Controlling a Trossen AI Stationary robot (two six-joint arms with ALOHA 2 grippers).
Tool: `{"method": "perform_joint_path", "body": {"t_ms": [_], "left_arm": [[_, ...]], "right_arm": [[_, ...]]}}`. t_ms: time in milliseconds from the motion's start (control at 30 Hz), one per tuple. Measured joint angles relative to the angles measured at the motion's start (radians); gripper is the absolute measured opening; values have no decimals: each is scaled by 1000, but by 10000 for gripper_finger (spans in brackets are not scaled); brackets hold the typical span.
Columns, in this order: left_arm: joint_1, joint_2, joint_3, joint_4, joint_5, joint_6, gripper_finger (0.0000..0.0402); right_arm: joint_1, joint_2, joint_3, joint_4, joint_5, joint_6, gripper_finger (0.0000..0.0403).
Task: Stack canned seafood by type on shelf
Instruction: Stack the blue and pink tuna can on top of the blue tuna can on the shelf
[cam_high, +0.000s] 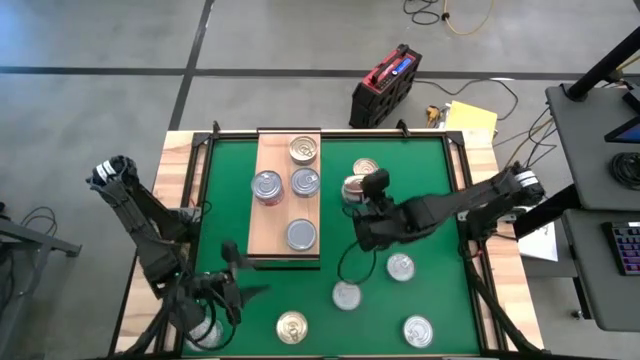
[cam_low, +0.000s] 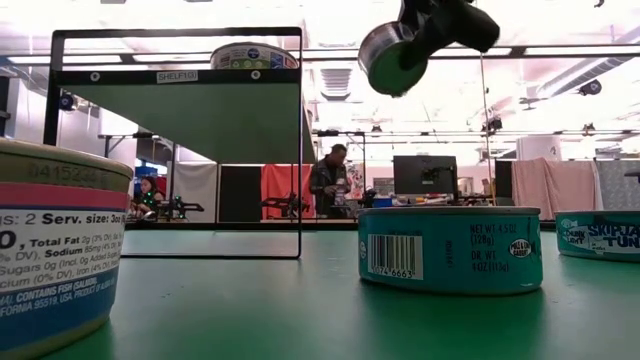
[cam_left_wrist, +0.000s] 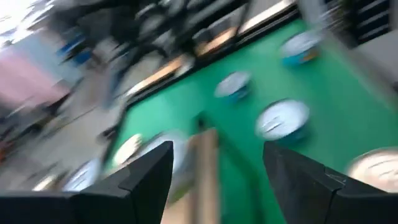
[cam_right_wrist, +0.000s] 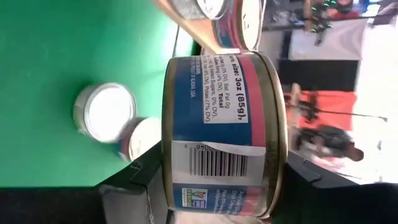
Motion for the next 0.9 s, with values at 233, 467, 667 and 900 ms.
{"method": "perform_joint_path", "body": {"t_ms": [233, 467, 667, 900], "left_arm": [[103, 2, -286, 827, 261, 418, 233], [143, 3, -485, 1191, 264, 396, 233], [142, 2, -516, 1251, 262, 393, 233], [143, 5, -518, 1239, 256, 393, 233]], "right_arm": [[-109, -152, -106, 339, -235, -204, 182], [-124, -215, -182, 442, -235, -296, 182], [-124, -204, -196, 449, -230, -297, 182], [-133, -187, -225, 510, -230, -350, 182]]}}
